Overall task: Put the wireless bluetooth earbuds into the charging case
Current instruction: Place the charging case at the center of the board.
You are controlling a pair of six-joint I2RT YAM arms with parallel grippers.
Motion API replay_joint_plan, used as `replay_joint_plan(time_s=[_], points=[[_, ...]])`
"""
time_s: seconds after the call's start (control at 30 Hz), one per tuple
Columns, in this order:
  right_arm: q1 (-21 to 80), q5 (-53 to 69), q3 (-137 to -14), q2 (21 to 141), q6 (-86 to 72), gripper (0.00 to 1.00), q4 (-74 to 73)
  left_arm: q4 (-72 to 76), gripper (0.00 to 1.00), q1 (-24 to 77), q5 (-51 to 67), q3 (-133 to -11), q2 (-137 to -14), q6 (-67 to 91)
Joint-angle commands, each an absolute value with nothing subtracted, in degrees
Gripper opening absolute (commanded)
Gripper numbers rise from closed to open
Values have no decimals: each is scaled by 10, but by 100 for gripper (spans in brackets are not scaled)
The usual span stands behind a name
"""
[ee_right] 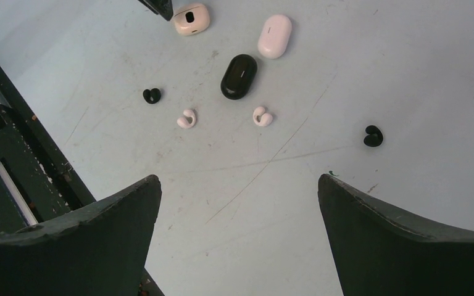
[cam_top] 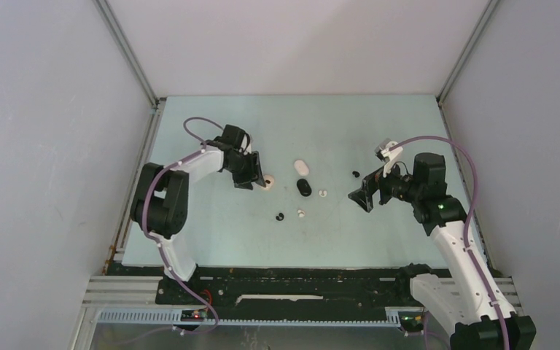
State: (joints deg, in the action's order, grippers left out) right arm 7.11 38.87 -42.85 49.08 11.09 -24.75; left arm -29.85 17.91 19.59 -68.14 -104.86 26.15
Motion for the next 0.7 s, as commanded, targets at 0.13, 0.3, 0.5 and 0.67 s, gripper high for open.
replay_joint_plan(time_s=[0.13, 0.3, 0.5, 0.67], points=[[69, 405, -425, 517, 135, 100, -238, -303, 54, 177, 96, -677, -929, 218], [72, 368, -425, 532, 141, 100, -229, -228, 77, 246, 80, -653, -909, 265], [76, 341, -425, 522, 146, 100, -224, -298, 81, 323, -38, -773, -980, 289], [73, 329, -425, 513, 157, 100, -228, -250, 83, 336, -32, -782, -1025, 351]])
